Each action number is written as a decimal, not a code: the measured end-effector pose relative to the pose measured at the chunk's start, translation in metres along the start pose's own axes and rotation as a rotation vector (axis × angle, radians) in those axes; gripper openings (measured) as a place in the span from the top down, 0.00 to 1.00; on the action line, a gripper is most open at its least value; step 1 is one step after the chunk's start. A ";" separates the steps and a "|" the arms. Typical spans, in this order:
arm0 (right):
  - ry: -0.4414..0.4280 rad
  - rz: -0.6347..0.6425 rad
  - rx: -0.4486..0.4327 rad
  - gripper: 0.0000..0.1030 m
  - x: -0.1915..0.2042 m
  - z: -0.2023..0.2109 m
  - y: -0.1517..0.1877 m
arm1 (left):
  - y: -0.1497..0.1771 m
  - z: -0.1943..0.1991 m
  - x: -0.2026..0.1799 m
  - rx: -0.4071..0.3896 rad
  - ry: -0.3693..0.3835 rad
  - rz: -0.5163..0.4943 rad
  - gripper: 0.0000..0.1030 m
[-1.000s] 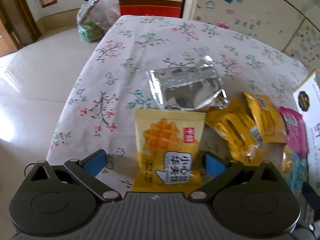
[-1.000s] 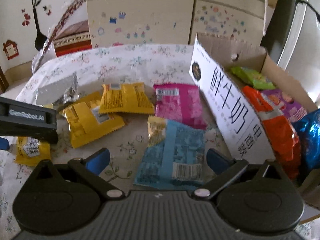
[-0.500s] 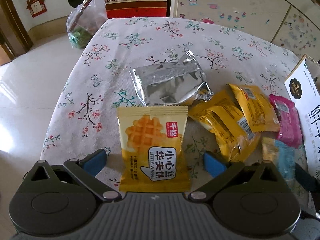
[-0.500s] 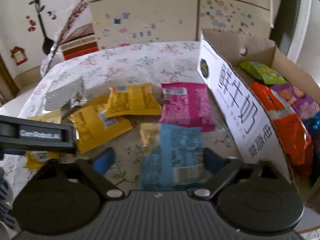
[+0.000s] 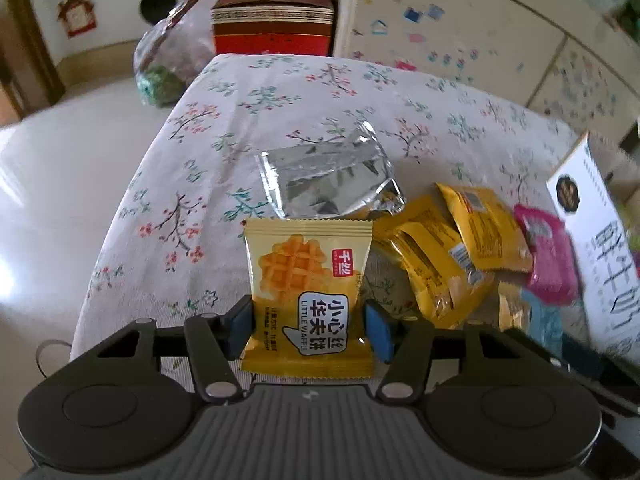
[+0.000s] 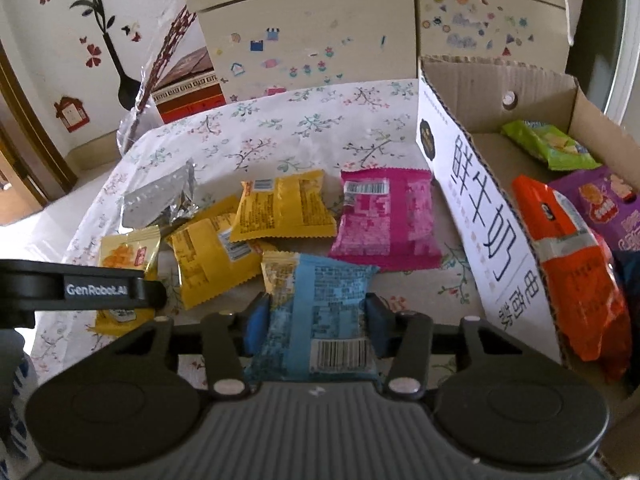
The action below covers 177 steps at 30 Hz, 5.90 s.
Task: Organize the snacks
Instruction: 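Grasp and lift the yellow waffle packet with the left gripper while the right lifts the blue packet, then carry the waffle packet over the cardboard box while the right gripper carries the blue packet, then open the left gripper to drop the waffle packet into the box while the right drops the blue packet, then move both grippers back over the remaining packets near the silver foil packet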
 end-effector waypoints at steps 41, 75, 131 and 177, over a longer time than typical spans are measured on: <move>-0.143 -0.015 -0.147 0.52 -0.045 0.113 -0.089 | -0.016 0.083 -0.052 -0.257 0.096 -0.006 0.39; -0.078 -0.312 -0.286 0.52 -0.149 0.140 -0.135 | -0.035 0.090 -0.186 -0.396 0.360 -0.268 0.39; -0.206 0.125 -0.147 0.19 -0.015 0.073 -0.075 | -0.078 0.054 -0.044 -0.280 -0.041 0.038 0.00; 0.010 0.380 0.035 0.00 0.048 -0.035 -0.004 | -0.081 -0.054 -0.058 -0.041 -0.163 -0.412 0.00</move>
Point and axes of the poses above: each gripper's, at about its wrist camera, not at the fingertips, and z roughly against the way its jaws point, x to its left, y to its underside, the point moved 1 cm from there along -z, roughly the way its jaws point, and after that the axes turned 14 degrees about -z, right-handed, at the moved point
